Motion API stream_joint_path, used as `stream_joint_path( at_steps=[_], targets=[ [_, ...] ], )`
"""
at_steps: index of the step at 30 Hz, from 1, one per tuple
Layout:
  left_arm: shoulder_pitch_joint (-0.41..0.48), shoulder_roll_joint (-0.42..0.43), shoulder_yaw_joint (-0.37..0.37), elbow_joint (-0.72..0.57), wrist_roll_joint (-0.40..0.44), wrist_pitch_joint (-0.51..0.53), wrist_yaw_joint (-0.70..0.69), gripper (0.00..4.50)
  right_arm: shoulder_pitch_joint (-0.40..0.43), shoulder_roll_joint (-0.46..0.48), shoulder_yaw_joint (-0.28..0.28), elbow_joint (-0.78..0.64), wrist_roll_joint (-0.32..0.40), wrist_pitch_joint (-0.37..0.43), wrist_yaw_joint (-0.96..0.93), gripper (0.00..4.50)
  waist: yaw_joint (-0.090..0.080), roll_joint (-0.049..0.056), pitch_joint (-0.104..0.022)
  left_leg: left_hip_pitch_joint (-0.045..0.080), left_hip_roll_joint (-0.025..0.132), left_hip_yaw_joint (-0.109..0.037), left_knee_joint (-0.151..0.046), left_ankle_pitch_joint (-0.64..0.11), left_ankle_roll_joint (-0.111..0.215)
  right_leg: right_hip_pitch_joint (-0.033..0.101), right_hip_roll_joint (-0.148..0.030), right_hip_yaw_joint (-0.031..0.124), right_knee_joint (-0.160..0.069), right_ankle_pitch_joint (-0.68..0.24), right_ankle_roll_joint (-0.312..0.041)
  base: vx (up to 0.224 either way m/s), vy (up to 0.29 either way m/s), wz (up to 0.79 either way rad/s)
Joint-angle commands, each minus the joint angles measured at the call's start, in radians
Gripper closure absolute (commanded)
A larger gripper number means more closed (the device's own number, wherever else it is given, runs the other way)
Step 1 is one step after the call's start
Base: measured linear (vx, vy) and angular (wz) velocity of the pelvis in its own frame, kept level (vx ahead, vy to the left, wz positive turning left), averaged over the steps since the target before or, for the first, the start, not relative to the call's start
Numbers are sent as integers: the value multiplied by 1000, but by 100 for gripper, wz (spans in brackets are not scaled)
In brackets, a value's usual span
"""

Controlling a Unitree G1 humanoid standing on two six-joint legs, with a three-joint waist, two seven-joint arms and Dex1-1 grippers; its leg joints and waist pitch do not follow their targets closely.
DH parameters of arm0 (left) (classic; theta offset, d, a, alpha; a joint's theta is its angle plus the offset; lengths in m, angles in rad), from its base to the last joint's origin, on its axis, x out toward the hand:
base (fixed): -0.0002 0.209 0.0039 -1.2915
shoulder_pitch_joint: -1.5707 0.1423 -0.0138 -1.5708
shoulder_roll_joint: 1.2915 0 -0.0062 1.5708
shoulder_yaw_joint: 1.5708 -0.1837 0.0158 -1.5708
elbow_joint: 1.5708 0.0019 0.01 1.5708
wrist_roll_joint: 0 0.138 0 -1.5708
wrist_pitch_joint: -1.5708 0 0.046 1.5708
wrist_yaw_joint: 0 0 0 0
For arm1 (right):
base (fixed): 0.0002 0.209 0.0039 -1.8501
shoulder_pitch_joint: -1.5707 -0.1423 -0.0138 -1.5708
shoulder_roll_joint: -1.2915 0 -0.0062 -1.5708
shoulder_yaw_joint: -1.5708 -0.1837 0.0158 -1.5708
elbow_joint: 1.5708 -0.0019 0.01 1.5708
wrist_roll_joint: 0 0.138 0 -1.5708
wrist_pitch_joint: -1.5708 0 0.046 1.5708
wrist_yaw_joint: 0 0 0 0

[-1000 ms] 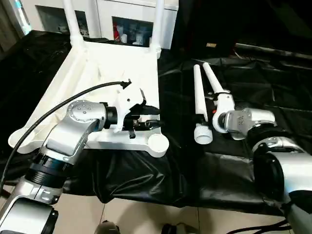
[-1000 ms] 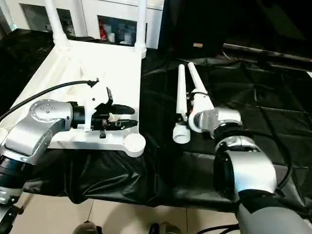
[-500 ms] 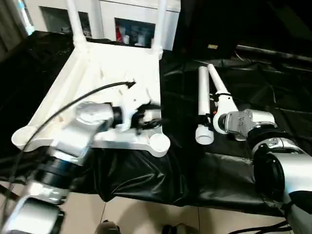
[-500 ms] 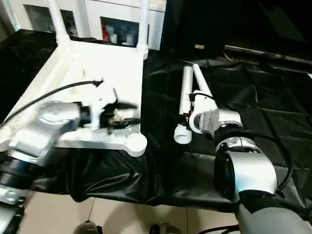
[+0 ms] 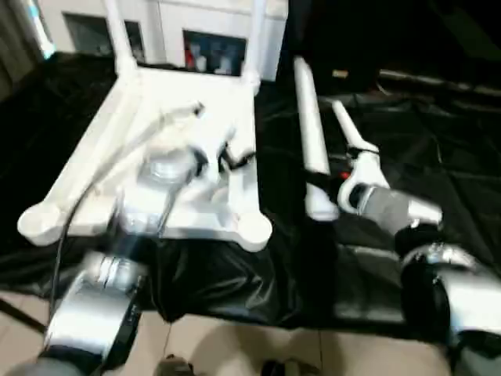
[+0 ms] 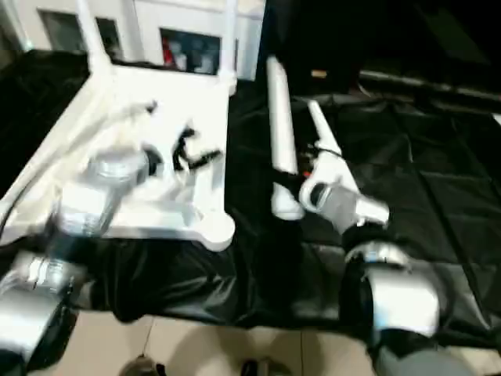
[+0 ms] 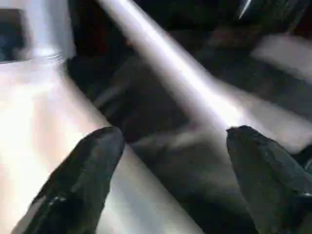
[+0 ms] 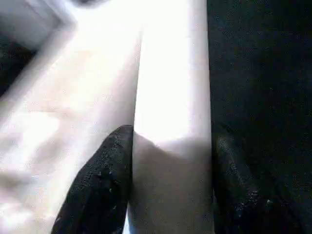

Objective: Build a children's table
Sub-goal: Pick table leg

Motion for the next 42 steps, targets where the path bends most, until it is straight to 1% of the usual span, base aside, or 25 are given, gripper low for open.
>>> stream_joint_path(
  at_steps=[1, 2, 4, 6, 8, 9, 11, 13, 14, 15, 16, 18, 19, 23, 24, 26, 27, 28, 29, 30, 34, 36, 37, 39, 42],
  targets=[
    [-39, -23, 44, 15, -94, 65, -20, 26, 21, -6, 27, -104, 48, 35, 102, 257, 8, 9, -101, -4, -3, 9, -49, -69, 82, 94, -55, 48, -61, -60, -223, 0, 0, 0],
    [-60, -47, 73, 32, -136, 118, -26, 14, 56, -7, 55, -165, 61, 47, 140, 257, 10, 12, -101, 0, -1, 8, -50, -75, 86, 91, -56, 47, -62, -63, -229, 0, 0, 0],
    [-83, -77, 89, 54, -149, 149, -32, 0, 94, -5, 78, -231, 81, 66, 178, 258, 14, 20, -98, 4, -1, 8, -51, -97, 86, 89, -57, 47, -68, -90, -228, 0, 0, 0],
    [-96, -100, 95, 65, -152, 171, -47, 0, 116, -3, 82, -273, 102, 86, 203, 259, 15, 14, -96, 4, -3, 10, -52, -111, 83, 90, -56, 46, -79, -135, -210, 0, 0, 0],
    [-92, -127, 80, 63, -151, 172, -60, 0, 134, 1, 92, -315, 111, 104, 216, 259, 20, 22, -95, 4, -3, 7, -54, -124, 67, 90, -58, 45, -85, -192, -189, 0, 0, 0],
    [-91, -128, 80, 63, -152, 172, -60, 0, 134, 1, 93, -316, 111, 104, 215, 259, 21, 18, -96, 5, -3, 7, -54, -126, 61, 91, -59, 44, -87, -205, -175, 0, 0, 0],
    [-89, -143, 90, 47, -194, 199, -59, 0, 148, 2, 105, -344, 100, 113, 216, 259, 20, 20, -95, 3, -3, 7, -55, -130, 55, 91, -59, 43, -89, -221, -168, 0, 0, 0],
    [-78, -145, 81, 12, -232, 234, -76, 0, 158, 5, 116, -365, 95, 115, 206, 259, 21, 17, -95, 2, -4, 7, -54, -131, 50, 91, -59, 41, -90, -237, -160, 0, 0, 0],
    [-76, -145, 80, 9, -231, 237, -76, 0, 160, 5, 117, -370, 97, 116, 204, 259, 21, 12, -95, 0, -3, 6, -55, -130, 48, 91, -61, 39, -90, -258, -154, 0, 0, 0],
    [-73, -145, 77, 4, -230, 243, -78, 0, 163, 6, 119, -379, 99, 119, 201, 259, 19, 13, -94, -1, -3, 6, -55, -129, 48, 90, -60, 40, -93, -268, -144, 0, 0, 0],
    [-68, -147, 76, -1, -225, 251, -76, 0, 166, 8, 126, -392, 101, 122, 200, 259, 20, 10, -94, 1, -2, 7, -55, -128, 49, 88, -59, 40, -93, -268, -143, 0, 0, 0],
    [-61, -151, 83, -3, -214, 260, -67, 0, 171, 11, 142, -416, 101, 128, 199, 259, 20, 12, -94, 1, -3, 7, -55, -122, 52, 88, -60, 41, -93, -265, -139, 0, 0, 0],
    [-59, -152, 85, -4, -211, 261, -64, 29, 172, 13, 145, -421, 100, 129, 196, 260, 20, 6, -93, -2, -3, 7, -56, -117, 54, 89, -59, 40, -93, -269, -131, 0, 0, 0],
    [-49, -147, 89, 4, -197, 249, -17, 36, 165, 25, 145, -430, 98, 124, 182, 261, 18, 10, -93, -2, -3, 6, -57, -120, 54, 87, -58, 40, -96, -286, -113, 0, 0, 0],
    [-47, -144, 85, 7, -189, 244, -11, 36, 164, 25, 144, -430, 98, 122, 180, 261, 19, 10, -94, -1, -3, 6, -56, -119, 53, 87, -58, 40, -95, -286, -111, 0, 0, 0],
    [-32, -115, 43, 10, -121, 201, 10, 36, 156, 25, 141, -432, 99, 114, 173, 262, 18, 13, -95, 3, 2, 4, -59, -119, 54, 83, -58, 41, -93, -261, -118, 0, 0, 0],
    [-27, -105, 28, 10, -99, 189, 11, 36, 155, 23, 142, -433, 98, 111, 171, 262, 19, 12, -95, 2, 1, 4, -59, -117, 52, 86, -59, 41, -92, -255, -117, 0, 0, 0],
    [-27, -105, 28, 10, -99, 189, 11, 36, 155, 23, 142, -433, 98, 111, 171, 262, 19, 0, -96, 1, 2, 5, -59, -113, 53, 86, -59, 41, -93, -252, -116, 0, 0, 0],
    [-24, -100, 28, 8, -93, 186, 9, 36, 156, 18, 146, -438, 96, 109, 172, 262, 20, 7, -95, 0, 2, 5, -60, -105, 49, 87, -60, 42, -88, -243, -119, 0, 0, 0],
    [-24, -100, 28, 8, -93, 186, 9, 36, 156, 18, 146, -438, 96, 109, 172, 262, 19, 8, -95, 0, 2, 5, -60, -106, 47, 87, -61, 43, -89, -240, -117, 0, 0, 0],
    [-25, -103, 49, -14, -133, 203, -9, 70, 161, 6, 161, -446, 78, 100, 168, 262, 21, 9, -96, 0, 2, 6, -59, -98, 46, 87, -62, 44, -84, -212, -137, 0, 0, 0],
    [-28, -110, 66, -17, -150, 208, -2, 73, 162, 5, 166, -444, 68, 91, 159, 262, 21, 9, -96, -1, 1, 7, -59, -95, 45, 88, -63, 44, -83, -194, -148, 0, 0, 0],
    [-30, -114, 77, -19, -161, 212, 1, 98, 163, 3, 177, -443, 49, 75, 148, 262, 21, 9, -97, 0, 2, 7, -58, -94, 45, 88, -63, 44, -83, -192, -149, 0, 0, 0],
    [-32, -127, 108, -21, -181, 215, 23, 109, 168, -1, 222, -443, -10, 25, 120, 262, 19, 10, -96, -1, 1, 7, -58, -95, 40, 88, -63, 44, -83, -188, -151, 0, 0, 0],
    [-33, -148, 145, -25, -210, 227, 53, 126, 169, 6, 236, -442, -34, -2, 94, 262, 18, 7, -95, -2, -2, 9, -57, -100, 45, 89, -62, 44, -86, -196, -148, 0, 0, 0]
  ],
)
